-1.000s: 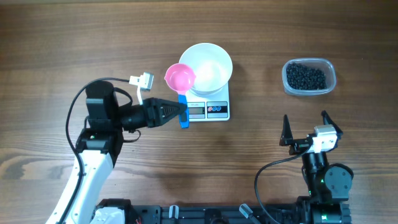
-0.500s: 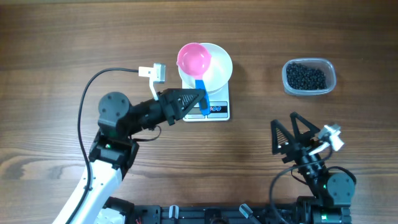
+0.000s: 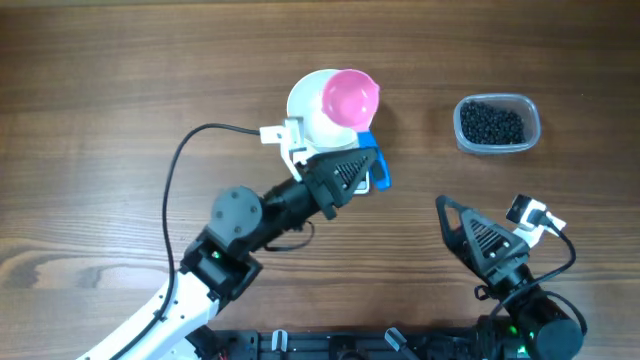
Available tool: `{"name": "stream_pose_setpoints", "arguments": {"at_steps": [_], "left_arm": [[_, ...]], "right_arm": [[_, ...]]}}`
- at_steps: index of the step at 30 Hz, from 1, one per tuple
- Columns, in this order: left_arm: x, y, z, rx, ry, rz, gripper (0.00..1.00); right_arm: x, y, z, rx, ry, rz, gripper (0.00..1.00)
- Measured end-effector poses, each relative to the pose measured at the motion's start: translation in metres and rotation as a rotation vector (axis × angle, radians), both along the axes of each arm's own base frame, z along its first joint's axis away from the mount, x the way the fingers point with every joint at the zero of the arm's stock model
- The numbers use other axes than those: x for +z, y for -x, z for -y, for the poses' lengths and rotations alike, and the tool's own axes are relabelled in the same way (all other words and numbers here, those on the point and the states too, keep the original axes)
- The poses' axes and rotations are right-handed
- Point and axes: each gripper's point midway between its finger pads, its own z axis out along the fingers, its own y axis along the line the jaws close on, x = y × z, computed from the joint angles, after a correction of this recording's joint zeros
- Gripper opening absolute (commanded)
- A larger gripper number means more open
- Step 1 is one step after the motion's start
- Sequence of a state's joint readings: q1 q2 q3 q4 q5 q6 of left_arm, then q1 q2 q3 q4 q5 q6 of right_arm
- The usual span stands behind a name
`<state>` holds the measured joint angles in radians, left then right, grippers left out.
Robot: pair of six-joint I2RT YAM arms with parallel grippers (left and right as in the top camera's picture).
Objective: Scoop item into bowl and weigh 150g on scale
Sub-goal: 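Hand the scoop handle from the left gripper to the right gripper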
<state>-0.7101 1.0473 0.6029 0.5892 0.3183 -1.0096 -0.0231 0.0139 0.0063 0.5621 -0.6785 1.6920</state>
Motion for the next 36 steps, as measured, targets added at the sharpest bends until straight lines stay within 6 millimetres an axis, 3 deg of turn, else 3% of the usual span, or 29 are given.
{"name": "stream_pose_setpoints", "arguments": {"at_steps": [5,13,22,24,29,36], "left_arm": [[0.0,0.013,0.016,0.008,0.023,-0.034,0.04],[-0.008,0.021,0.04,0.017,0.041,-0.043,0.04],[-0.053,0.024,0.063,-0.055,-0.135,-0.132,0.04],[-0.047,0.022,0.066,-0.062,-0.166,-0.134,0.04],[-0.001,0.021,0.07,-0.071,-0.082,-0.042,0.04],[-0.005,0.021,0.077,-0.081,-0.082,-0.039,0.04]], "right_arm": [[-0.001,0.005,-0.005,0.07,-0.036,-0.048,0.8],[-0.002,0.006,-0.007,0.091,-0.044,-0.063,0.8],[-0.002,0.006,-0.008,0.097,-0.047,-0.068,0.79],[-0.002,0.006,-0.008,0.096,-0.047,-0.067,0.78],[-0.004,0.005,-0.008,0.097,-0.047,-0.077,0.76],[-0.004,0.005,-0.008,0.105,-0.063,-0.095,0.64]]}}
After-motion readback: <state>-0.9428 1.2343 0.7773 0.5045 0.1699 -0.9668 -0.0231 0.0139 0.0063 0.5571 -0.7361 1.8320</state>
